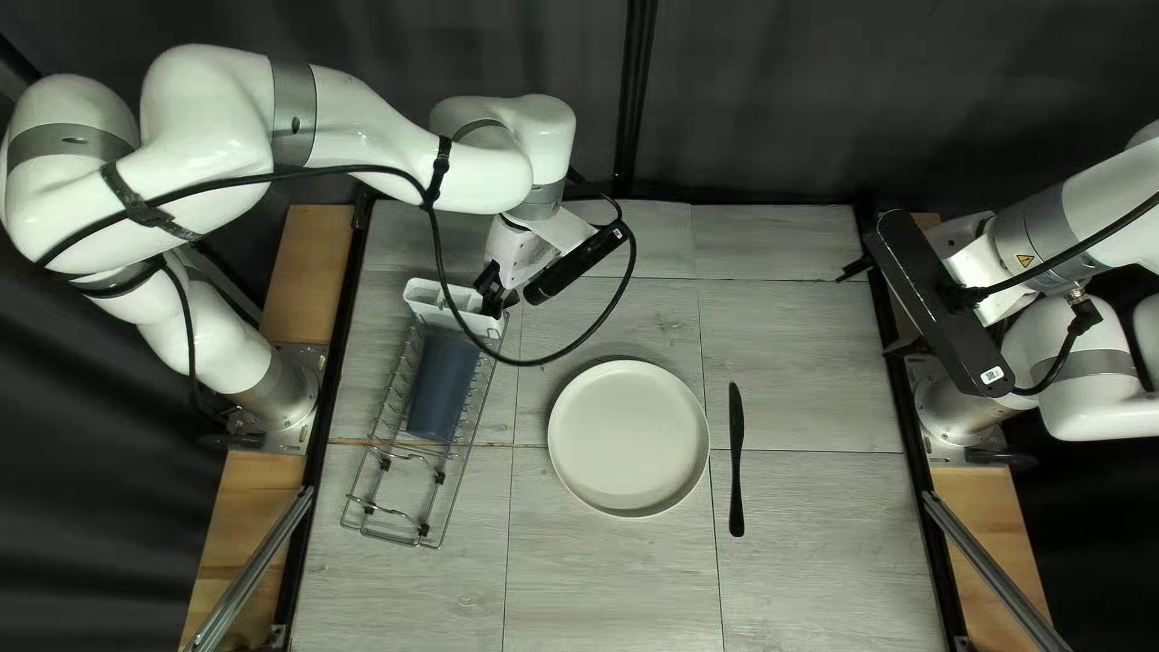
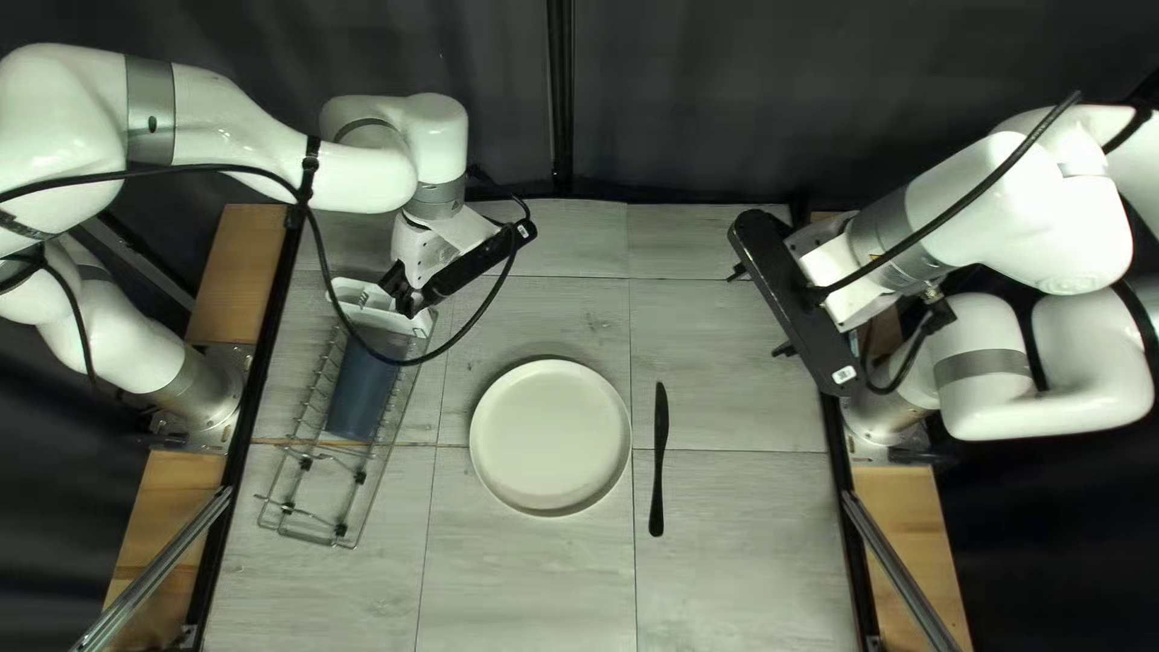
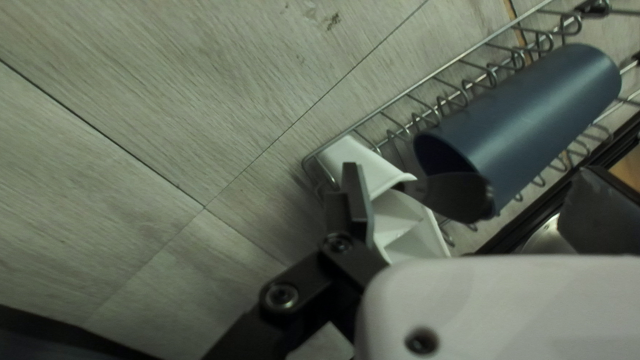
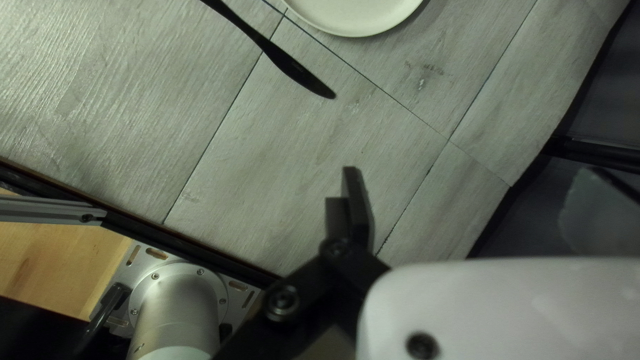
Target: Pick up and place plate onto table. Place down one fork to the left of the plate. Place spoon and knife to the right of the plate. Place cup above the knife and spoon
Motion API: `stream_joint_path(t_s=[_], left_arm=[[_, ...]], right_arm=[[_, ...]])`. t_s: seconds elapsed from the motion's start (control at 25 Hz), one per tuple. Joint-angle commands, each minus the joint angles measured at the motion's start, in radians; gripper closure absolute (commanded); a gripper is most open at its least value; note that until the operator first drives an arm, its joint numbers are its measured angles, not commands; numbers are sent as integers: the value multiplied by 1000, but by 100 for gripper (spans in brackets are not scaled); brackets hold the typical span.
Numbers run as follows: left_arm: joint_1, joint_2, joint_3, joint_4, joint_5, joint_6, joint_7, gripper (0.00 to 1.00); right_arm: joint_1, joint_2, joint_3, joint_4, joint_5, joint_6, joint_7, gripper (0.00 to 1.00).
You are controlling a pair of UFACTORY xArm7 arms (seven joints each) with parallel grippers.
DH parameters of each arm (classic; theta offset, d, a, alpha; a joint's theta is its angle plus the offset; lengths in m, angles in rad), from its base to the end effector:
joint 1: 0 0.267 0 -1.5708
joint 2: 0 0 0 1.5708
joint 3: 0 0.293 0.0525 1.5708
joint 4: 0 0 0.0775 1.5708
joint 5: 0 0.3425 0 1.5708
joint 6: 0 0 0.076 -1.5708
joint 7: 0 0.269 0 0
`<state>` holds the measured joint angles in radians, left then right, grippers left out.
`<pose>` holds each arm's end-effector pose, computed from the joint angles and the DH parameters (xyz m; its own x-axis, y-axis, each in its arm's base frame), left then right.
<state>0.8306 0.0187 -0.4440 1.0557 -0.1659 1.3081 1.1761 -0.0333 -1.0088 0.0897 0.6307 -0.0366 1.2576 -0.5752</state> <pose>0.3813 0.1117 0.1758 0.7513 -0.6590 0.0351 -0.6357 -0.7084 0.3065 0.2873 0.0018 0.3471 0.7721 0.5849 0.2485 0.5149 -0.8049 0.2948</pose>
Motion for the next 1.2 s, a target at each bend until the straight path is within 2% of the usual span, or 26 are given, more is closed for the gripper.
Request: stream_joint_path(t_s=[0.04, 0.36, 0.44, 0.48, 0.52, 0.88, 1.2], left_arm=[[-18, -7, -18, 11, 41, 11, 18, 0], [-39, 15, -37, 2, 110, -19, 60, 0], [-41, 9, -39, -6, 117, -22, 69, 25], [-40, 6, -39, -12, 119, -24, 73, 95], [-40, 4, -38, -15, 121, -26, 75, 99], [-41, -4, -39, 11, 139, 13, 71, 99], [-30, -68, -29, 140, 138, 197, 37, 100]], right_arm=[[0, 0, 0, 0, 0, 0, 0, 0], [0, 0, 0, 0, 0, 0, 0, 0], [0, 0, 0, 0, 0, 0, 0, 0], [0, 0, 0, 0, 0, 0, 0, 0], [0, 0, 0, 0, 0, 0, 0, 0], [0, 0, 0, 0, 0, 0, 0, 0], [0, 0, 0, 0, 0, 0, 0, 0]])
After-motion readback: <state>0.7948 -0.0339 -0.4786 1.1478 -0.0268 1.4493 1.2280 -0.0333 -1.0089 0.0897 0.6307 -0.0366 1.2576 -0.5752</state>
